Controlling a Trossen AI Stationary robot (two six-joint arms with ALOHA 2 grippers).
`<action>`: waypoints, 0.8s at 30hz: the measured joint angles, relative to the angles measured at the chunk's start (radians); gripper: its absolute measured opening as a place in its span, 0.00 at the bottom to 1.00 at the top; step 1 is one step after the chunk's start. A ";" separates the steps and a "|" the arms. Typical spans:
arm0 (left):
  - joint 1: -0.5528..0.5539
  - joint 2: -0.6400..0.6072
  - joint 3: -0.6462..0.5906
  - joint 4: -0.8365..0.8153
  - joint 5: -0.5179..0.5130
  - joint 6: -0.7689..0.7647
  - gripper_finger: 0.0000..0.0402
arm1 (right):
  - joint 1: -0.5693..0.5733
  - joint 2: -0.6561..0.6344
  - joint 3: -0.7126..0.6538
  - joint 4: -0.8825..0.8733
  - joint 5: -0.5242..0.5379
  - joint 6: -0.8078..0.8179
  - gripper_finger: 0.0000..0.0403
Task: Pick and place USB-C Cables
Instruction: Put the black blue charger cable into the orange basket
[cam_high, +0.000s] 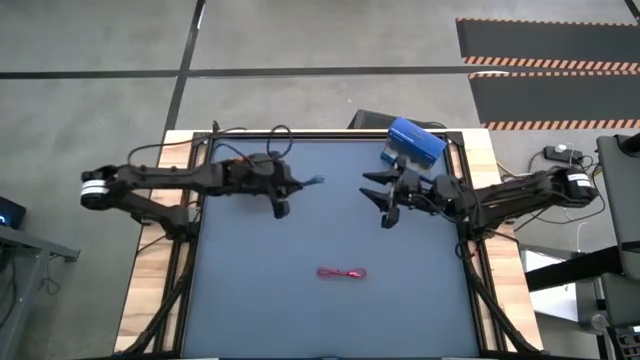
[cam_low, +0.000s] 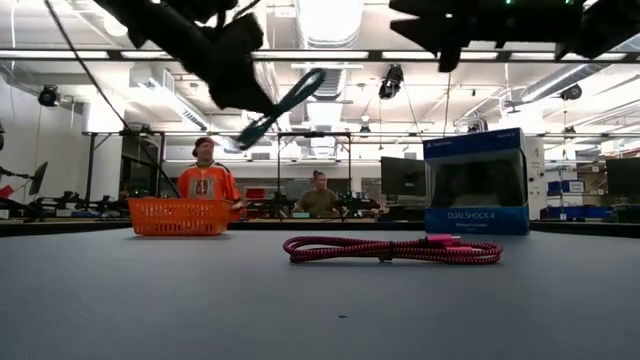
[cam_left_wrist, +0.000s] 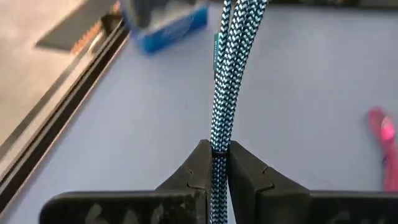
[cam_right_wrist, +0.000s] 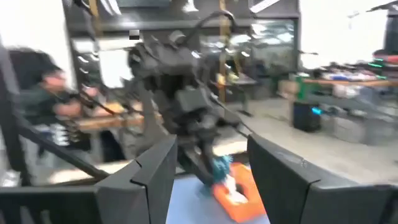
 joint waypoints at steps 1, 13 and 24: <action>0.015 -0.016 0.007 -0.055 -0.002 0.006 0.03 | 0.000 -0.026 0.000 -0.045 0.023 -0.006 0.46; 0.244 -0.031 0.090 -0.524 -0.114 0.273 0.03 | -0.005 -0.078 0.082 -0.322 0.209 -0.111 0.44; 0.439 0.060 0.100 -0.599 -0.183 0.476 0.03 | -0.005 -0.075 0.132 -0.409 0.279 -0.191 0.44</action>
